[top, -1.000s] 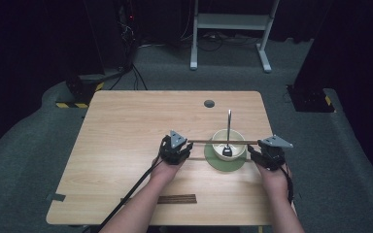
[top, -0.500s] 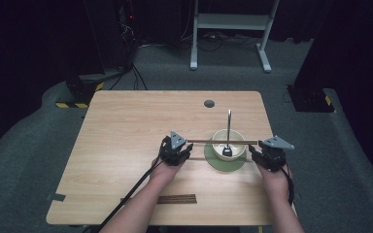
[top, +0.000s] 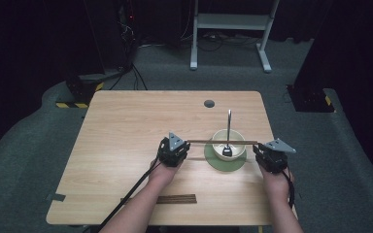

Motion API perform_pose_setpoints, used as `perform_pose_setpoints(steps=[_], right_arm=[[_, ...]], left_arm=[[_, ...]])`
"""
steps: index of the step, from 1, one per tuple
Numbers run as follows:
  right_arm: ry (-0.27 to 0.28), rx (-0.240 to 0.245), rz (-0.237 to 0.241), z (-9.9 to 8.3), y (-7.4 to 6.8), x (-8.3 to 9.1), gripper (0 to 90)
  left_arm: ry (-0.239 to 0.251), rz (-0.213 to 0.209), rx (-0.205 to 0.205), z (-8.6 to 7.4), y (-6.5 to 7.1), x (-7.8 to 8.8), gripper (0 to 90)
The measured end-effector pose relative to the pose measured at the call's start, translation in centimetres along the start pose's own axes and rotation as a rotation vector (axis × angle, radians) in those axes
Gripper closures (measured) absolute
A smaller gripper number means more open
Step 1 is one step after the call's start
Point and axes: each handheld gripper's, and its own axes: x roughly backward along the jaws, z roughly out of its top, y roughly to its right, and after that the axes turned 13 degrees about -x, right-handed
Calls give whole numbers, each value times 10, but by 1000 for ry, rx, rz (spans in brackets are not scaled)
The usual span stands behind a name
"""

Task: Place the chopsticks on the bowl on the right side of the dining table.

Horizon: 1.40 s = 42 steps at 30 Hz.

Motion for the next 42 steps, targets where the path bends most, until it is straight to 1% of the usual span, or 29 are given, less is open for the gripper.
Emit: perform_pose_setpoints(steps=[12, 18, 34, 36, 39, 41, 42], right_arm=[[-4, -1, -7, -2, 0, -3, 726], [-2, -5, -9, -2, 0, -3, 723], [1, -6, -8, -1, 0, -2, 709], [2, 0, -9, -1, -1, -3, 698], [4, -4, -7, -2, -2, -2, 678], [7, 0, -6, -1, -3, -1, 647], [9, 0, -6, -1, -3, 0, 616]], left_arm=[[-4, 18, -6, 0, -1, -1, 803], [-6, 19, -6, -1, -1, -2, 802], [-6, 21, 9, -1, -4, -1, 753], [-8, 21, 11, -1, -5, -1, 744], [-13, 19, 10, -2, -6, 0, 726], [-12, 18, 16, -3, -7, 2, 702], [-10, 14, 24, -4, -8, 3, 691]])
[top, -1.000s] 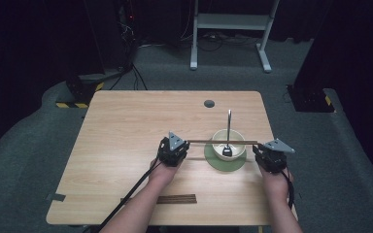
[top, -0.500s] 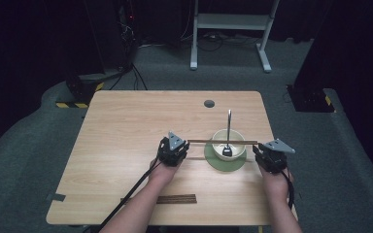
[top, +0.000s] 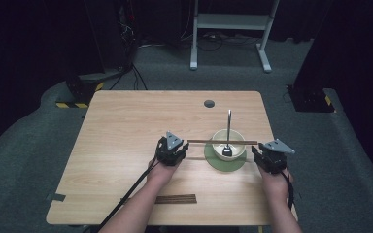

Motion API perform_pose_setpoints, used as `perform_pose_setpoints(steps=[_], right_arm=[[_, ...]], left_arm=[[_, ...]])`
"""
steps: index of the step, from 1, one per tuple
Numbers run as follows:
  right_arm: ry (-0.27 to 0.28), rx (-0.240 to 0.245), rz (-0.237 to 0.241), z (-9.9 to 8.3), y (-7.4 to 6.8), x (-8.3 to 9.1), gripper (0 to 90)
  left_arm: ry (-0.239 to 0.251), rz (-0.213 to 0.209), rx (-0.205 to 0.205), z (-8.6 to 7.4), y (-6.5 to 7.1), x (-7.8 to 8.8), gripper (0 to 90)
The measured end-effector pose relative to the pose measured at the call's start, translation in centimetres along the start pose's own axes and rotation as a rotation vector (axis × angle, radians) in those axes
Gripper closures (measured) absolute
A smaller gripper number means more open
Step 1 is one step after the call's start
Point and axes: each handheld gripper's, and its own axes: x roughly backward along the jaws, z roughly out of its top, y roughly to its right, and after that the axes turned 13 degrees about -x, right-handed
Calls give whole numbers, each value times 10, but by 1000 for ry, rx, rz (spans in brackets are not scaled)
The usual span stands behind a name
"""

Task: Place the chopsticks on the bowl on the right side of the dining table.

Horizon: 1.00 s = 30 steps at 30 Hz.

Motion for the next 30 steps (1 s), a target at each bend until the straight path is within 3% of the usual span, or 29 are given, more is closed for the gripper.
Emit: perform_pose_setpoints(steps=[9, 13, 16, 20, 23, 25, 28, 30], right_arm=[[17, -22, -5, -5, -15, 11, 327], [29, -29, -7, -16, -29, 15, 270], [20, -30, 3, -21, -39, 17, 257], [0, -23, 16, -25, -59, 20, 252], [-10, -17, 31, -27, -74, 22, 251], [-11, -6, 49, -29, -85, 24, 252], [-25, 11, 71, -36, -100, 26, 261], [-49, 46, 79, -44, -111, 25, 266]], left_arm=[[-20, -28, 37, -17, -21, 18, 541], [-41, -31, 53, -32, -37, 35, 465], [-65, -10, 50, -48, -51, 51, 402], [-98, 48, 55, -73, -74, 76, 350], [-123, 80, 90, -95, -96, 97, 329], [-151, 103, 97, -110, -109, 111, 312], [-217, 134, 62, -134, -122, 132, 275], [-240, 150, 86, -149, -131, 147, 260]])
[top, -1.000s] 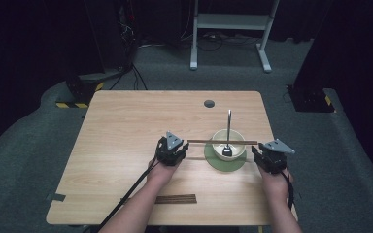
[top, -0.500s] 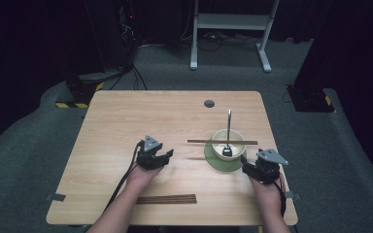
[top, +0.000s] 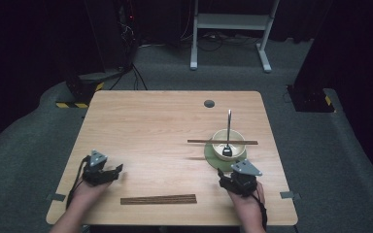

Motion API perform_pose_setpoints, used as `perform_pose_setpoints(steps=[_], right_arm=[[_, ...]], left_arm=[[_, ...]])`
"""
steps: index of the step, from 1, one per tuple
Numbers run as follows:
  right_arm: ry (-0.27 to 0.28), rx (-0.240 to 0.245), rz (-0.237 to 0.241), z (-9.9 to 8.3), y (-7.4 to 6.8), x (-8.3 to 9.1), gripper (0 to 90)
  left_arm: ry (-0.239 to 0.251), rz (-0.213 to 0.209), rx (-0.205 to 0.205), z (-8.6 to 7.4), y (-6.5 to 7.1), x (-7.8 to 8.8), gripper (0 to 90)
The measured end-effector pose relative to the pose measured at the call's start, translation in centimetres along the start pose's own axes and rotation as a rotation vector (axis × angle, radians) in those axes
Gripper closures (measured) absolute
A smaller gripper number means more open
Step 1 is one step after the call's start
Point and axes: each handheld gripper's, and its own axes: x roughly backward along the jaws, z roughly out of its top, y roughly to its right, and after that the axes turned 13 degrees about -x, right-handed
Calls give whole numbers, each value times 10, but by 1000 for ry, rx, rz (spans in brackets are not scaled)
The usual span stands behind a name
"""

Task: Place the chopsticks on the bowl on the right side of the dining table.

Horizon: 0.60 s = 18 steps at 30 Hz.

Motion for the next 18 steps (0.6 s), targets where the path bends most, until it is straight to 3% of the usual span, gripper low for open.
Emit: perform_pose_setpoints(steps=[2, 4, 9, 11, 18], right_arm=[[-36, 24, 9, -7, -9, -5, 269], [-73, 27, 23, -14, -14, -10, 274], [-163, -25, 34, -24, -12, -21, 291], [-160, -28, 25, -23, -11, -22, 289], [-163, -32, 33, -21, -12, -25, 297]], left_arm=[[-19, 2, 35, -13, -9, 6, 222], [-32, 9, 35, -21, -11, 9, 198], [-46, 5, 54, -27, -11, 8, 177], [-24, 10, 57, -28, -10, 6, 157], [-20, 7, 55, -28, -9, 5, 161]])
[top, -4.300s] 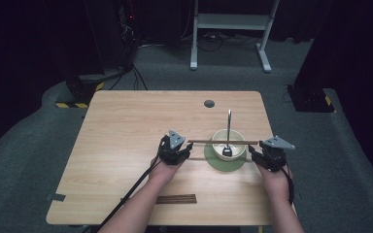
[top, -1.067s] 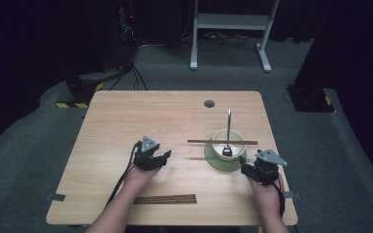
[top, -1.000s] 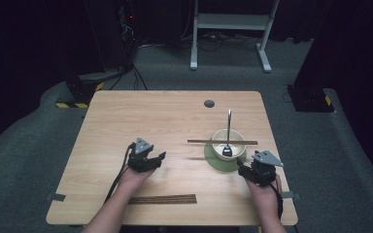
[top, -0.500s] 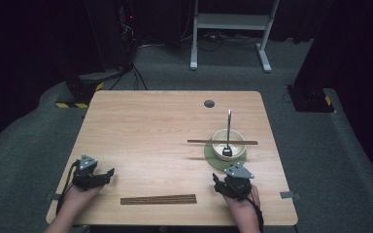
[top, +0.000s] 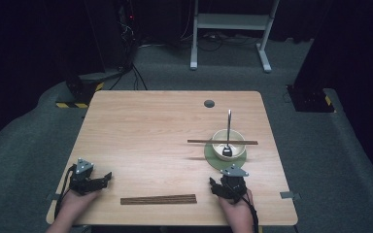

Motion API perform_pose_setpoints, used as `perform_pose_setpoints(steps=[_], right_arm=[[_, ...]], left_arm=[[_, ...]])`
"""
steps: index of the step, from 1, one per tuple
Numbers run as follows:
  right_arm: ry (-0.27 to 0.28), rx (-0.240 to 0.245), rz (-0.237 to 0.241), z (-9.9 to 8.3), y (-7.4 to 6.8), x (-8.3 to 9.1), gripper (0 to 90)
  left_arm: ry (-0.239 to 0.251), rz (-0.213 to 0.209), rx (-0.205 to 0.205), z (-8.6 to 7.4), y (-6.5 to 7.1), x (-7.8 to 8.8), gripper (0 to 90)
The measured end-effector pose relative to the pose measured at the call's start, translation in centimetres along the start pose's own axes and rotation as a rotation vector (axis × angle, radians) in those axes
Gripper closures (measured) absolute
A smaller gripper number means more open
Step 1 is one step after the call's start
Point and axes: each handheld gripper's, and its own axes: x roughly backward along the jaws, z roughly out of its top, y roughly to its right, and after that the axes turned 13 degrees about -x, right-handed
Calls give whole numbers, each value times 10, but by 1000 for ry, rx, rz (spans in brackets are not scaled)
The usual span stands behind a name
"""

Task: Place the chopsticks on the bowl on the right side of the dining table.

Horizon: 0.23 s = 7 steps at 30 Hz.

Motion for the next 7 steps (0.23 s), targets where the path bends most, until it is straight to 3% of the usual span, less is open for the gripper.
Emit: perform_pose_setpoints(steps=[7], right_arm=[[0, 0, 2, 0, 0, 0, 296]], left_arm=[[0, -3, -3, 0, 1, 1, 171]])
